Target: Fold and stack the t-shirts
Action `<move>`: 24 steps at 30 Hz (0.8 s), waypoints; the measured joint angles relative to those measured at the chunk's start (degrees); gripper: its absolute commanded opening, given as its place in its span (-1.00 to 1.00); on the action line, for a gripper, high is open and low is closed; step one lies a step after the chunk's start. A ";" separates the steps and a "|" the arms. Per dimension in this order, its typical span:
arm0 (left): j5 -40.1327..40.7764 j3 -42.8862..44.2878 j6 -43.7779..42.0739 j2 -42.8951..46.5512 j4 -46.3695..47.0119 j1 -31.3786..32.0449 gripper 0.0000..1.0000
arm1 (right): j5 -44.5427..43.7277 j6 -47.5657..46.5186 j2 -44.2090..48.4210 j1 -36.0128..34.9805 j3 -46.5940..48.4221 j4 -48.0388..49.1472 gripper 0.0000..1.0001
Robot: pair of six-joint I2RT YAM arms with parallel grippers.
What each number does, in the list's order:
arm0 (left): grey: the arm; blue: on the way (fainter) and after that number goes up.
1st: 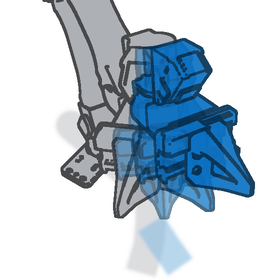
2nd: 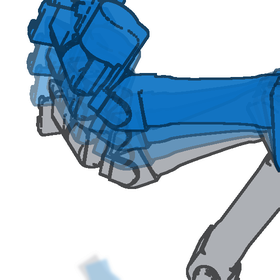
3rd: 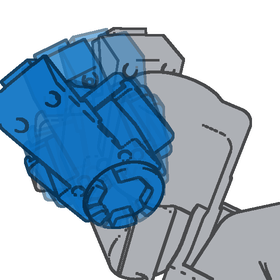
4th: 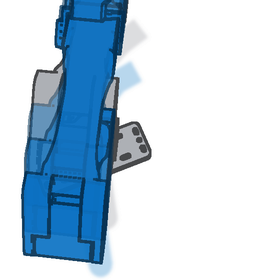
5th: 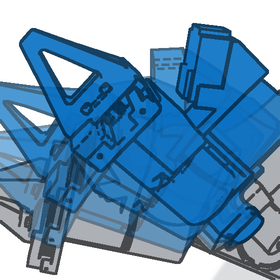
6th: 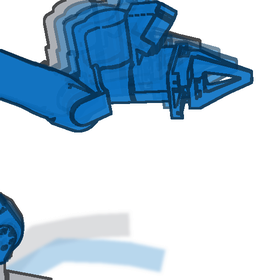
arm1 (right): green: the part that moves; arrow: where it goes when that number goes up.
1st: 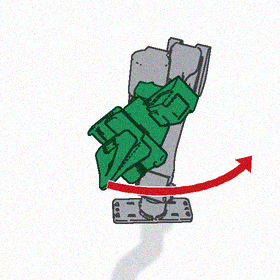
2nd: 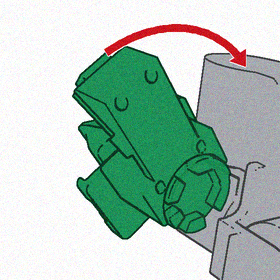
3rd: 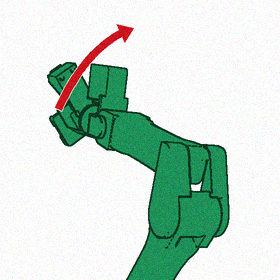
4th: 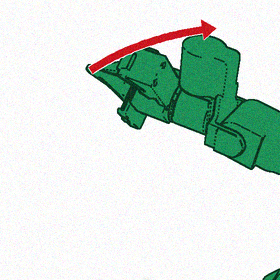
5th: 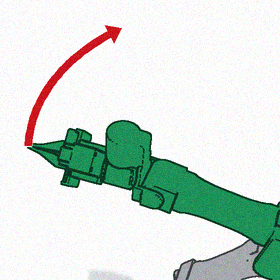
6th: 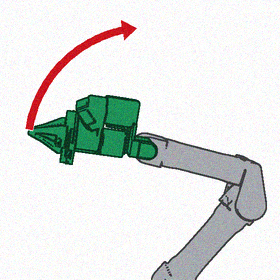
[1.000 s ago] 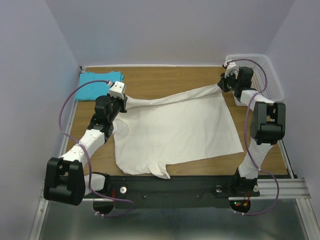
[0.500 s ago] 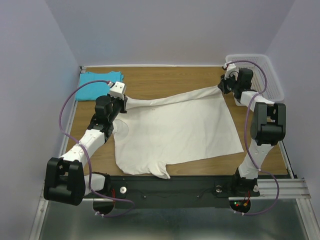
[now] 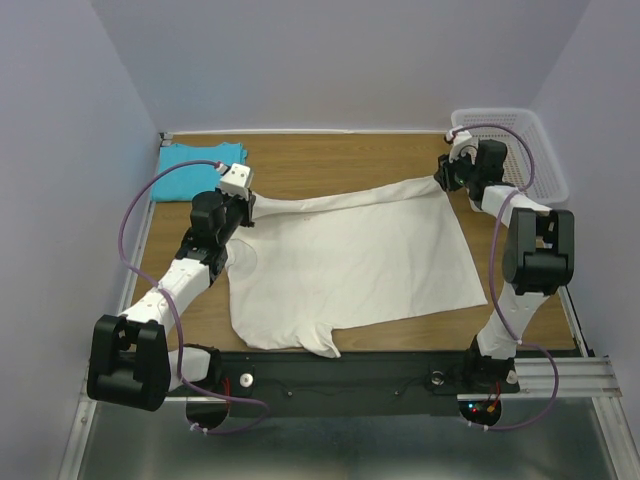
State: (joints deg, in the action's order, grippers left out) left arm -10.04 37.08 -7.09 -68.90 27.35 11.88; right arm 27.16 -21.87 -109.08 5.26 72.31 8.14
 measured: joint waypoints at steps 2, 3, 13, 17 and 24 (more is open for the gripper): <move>-0.02 0.00 0.00 0.00 0.00 0.02 -1.00 | -0.07 -0.39 0.24 0.00 -0.07 0.00 -0.12; -0.04 0.00 0.00 0.00 -0.02 0.02 -1.00 | 0.00 -0.52 0.55 0.00 -0.07 -0.02 -0.11; -0.55 0.00 -0.02 0.00 -0.02 0.02 -1.00 | 1.53 0.31 5.62 0.00 -0.04 0.00 -0.04; -1.20 0.00 -0.24 0.00 -0.04 0.02 -1.00 | 2.54 0.44 6.25 0.00 -0.04 -0.15 -0.04; -2.45 -0.09 -1.07 0.42 -1.31 0.02 -1.00 | 6.47 1.57 6.25 0.02 -0.04 -3.39 -0.04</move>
State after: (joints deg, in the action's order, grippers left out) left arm -12.49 36.99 -8.16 -68.49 26.04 11.90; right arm 33.63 -20.29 -102.83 5.28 72.27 4.75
